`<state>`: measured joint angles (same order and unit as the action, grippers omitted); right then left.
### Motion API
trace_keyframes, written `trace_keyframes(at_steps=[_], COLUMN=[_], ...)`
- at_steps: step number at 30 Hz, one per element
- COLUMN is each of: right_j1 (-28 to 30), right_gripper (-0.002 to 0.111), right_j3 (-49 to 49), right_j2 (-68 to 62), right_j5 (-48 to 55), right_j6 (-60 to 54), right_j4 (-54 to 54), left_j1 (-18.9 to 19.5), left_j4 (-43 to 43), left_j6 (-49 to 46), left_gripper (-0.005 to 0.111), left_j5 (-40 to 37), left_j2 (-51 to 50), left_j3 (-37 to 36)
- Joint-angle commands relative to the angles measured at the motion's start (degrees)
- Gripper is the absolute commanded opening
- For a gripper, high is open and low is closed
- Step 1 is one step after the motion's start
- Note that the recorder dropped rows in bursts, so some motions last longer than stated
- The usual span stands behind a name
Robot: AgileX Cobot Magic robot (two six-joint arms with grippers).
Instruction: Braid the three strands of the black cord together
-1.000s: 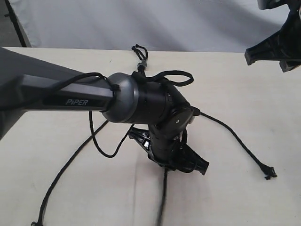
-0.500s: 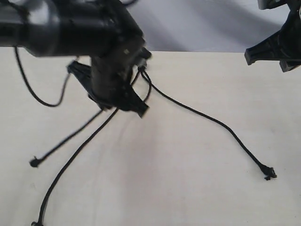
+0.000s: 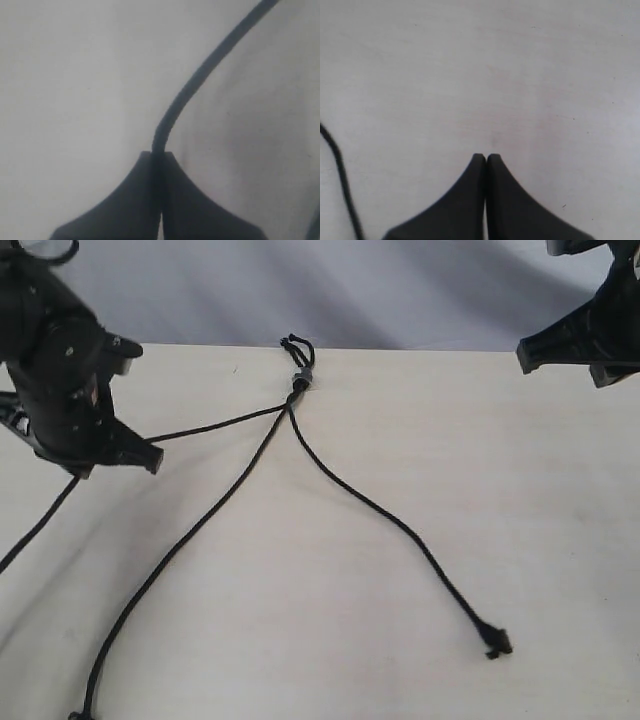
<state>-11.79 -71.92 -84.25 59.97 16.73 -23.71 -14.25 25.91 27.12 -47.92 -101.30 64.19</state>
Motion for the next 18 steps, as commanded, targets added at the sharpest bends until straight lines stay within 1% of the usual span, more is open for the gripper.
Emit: trace_keyframes(at_steps=[1,4,9,11,14,18], right_j1=[0.33,0.33,0.33,0.33,0.33,0.33], right_gripper=[0.0,0.0,0.0,0.0,0.0,0.0], right_j3=[0.18,0.18,0.18,0.18,0.18,0.18], right_j2=[0.08,0.08,0.08,0.08,0.08,0.08], right_j5=[-0.57,-0.57,-0.57,-0.57,-0.57,-0.92], right_j6=[-0.28,-0.28,-0.44,-0.4,-0.4,-0.4], right_j4=[0.18,1.26,1.38,1.66,1.66,1.66], left_j1=[1.85,1.85,1.85,1.85,1.85,1.85], left_j4=[0.48,0.6,0.6,0.45,0.2,0.2], left_j6=[-0.09,-0.09,1.71,1.82,2.78,4.6], left_gripper=[0.0,0.0,0.001,0.004,0.017,0.04], left_j5=[14.47,17.12,16.6,16.6,16.6,16.6], left_j2=[-2.13,-4.32,-8.38,-9.75,-11.09,-11.22], left_j3=[-7.51,-9.31,-9.31,-9.31,-9.31,-9.31])
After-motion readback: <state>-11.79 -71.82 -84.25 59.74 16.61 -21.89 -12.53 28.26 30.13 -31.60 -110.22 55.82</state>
